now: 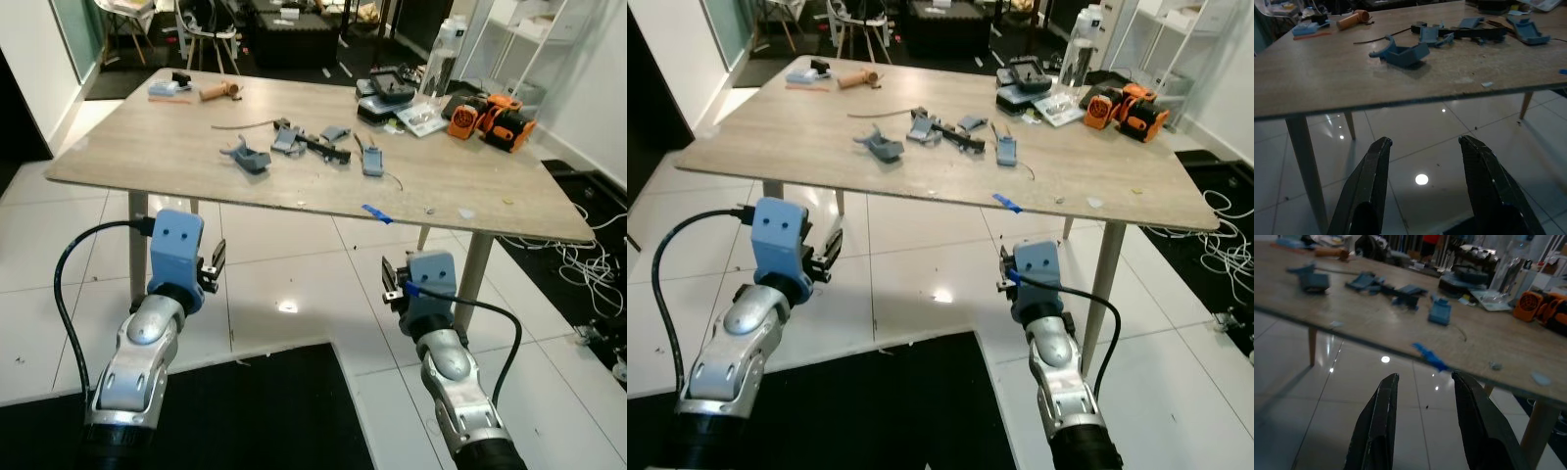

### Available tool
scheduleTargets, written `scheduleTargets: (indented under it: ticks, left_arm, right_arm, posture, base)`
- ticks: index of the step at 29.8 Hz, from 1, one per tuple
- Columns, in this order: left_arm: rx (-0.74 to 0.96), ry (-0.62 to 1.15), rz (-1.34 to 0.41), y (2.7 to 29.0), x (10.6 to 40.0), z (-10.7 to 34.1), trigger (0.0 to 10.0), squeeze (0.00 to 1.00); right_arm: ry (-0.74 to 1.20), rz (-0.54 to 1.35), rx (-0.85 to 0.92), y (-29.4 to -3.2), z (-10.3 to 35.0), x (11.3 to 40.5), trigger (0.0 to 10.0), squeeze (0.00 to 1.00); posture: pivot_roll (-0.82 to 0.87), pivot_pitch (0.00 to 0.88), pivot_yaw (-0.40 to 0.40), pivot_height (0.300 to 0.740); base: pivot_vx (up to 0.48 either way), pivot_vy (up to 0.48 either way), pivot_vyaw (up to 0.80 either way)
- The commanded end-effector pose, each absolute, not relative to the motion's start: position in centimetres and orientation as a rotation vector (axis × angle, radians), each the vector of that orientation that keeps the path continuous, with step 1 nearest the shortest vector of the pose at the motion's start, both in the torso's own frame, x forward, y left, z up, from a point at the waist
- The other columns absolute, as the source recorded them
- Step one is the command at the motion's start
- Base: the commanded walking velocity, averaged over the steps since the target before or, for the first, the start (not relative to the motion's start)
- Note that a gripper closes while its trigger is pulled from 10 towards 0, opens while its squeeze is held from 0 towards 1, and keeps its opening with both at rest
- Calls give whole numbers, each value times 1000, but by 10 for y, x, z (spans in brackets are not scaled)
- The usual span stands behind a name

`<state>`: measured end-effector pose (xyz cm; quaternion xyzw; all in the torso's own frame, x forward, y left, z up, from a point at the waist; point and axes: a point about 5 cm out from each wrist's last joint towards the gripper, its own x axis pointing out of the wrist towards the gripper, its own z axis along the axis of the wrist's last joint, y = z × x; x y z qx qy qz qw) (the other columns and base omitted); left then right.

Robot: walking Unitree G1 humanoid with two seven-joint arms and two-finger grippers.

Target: Picking trash to rubbish bin

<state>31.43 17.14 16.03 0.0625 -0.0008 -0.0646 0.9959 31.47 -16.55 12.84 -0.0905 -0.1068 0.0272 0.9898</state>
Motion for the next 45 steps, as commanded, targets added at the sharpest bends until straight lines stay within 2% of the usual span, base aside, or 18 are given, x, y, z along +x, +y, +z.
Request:
scheduleTargets:
  ticks: [1, 19, 25, 39, 45]
  left_arm:
    - [126, 4, -138, 171, 315, 162, 10000, 0]
    - [134, -17, -155, 166, 317, 169, 10000, 0]
    - [138, -20, -163, 164, 318, 170, 10000, 0]
    - [147, -43, -191, 161, 318, 176, 10000, 0]
    - [151, -42, -197, 160, 317, 175, 10000, 0]
  right_arm:
    - [-225, 29, -183, -171, 132, 315, 10000, 0]
    - [-265, -70, -129, -196, 150, 319, 10000, 0]
    - [-250, -75, -118, -198, 149, 320, 10000, 0]
    - [-257, -57, -119, -199, 153, 322, 10000, 0]
    - [-240, 26, -96, -190, 151, 324, 10000, 0]
  posture:
    - [29, 72, -1, 740]
    - [5, 94, -3, 740]
    - [2, 98, -2, 740]
    - [4, 101, -5, 740]
    - [5, 101, -5, 740]
  base:
    - [428, 0, 0]
    - [429, 0, -27]
    - [428, 0, -747]
    - [426, 0, 0]
    - [423, 0, 0]
